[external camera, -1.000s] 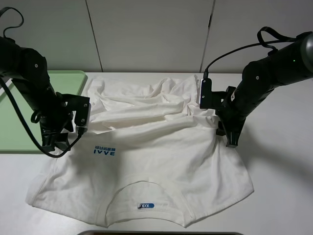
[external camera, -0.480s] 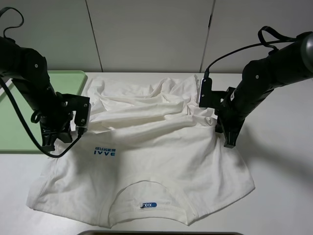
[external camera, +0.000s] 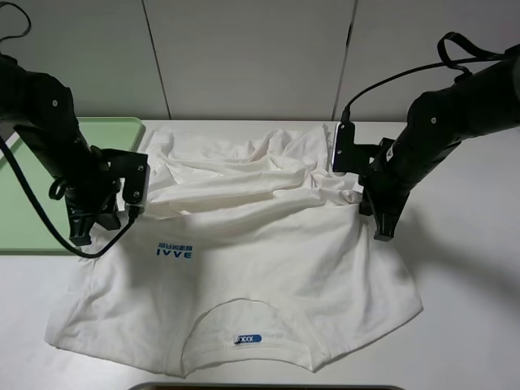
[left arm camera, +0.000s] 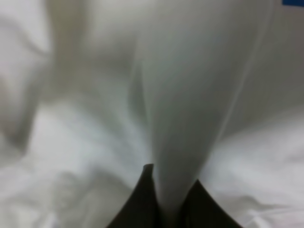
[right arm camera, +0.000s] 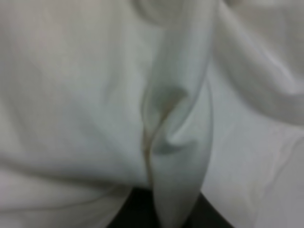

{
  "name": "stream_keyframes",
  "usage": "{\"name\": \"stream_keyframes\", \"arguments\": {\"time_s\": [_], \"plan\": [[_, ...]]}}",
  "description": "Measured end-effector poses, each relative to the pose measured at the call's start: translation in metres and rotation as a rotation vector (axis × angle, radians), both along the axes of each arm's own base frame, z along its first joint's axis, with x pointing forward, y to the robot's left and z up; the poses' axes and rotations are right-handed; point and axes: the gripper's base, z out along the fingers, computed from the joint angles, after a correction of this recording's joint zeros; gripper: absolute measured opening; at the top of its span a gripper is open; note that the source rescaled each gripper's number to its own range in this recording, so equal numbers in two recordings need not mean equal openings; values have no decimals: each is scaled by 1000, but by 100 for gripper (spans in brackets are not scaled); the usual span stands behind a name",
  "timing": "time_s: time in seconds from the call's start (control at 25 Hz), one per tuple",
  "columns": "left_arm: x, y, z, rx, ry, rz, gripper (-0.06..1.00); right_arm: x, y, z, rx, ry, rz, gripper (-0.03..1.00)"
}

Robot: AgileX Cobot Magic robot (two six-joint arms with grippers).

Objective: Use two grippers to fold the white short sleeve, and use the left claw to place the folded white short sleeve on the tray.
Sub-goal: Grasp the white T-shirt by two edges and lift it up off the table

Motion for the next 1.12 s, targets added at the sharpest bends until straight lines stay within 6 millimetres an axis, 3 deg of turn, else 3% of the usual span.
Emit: {"name": "stream_keyframes", "arguments": {"time_s": [0.28,0.48,0.84,0.96,1.12], "plan": [[-1,0,28,-24,-88,-1,0,-6,-3,35,15,-51,-3,0],[-6,2,67,-57,-206,0,0,-16,-6,62,20,-75,-6,0],[-22,6,106,-92,-280,39,0,-36,-14,113,55,-180,-10,0],[-34,9,135,-128,-368,72,0,-42,-16,126,65,-210,-11,0],[-44,12,150,-141,-400,77,0,-52,-20,147,86,-271,-12,0]]}}
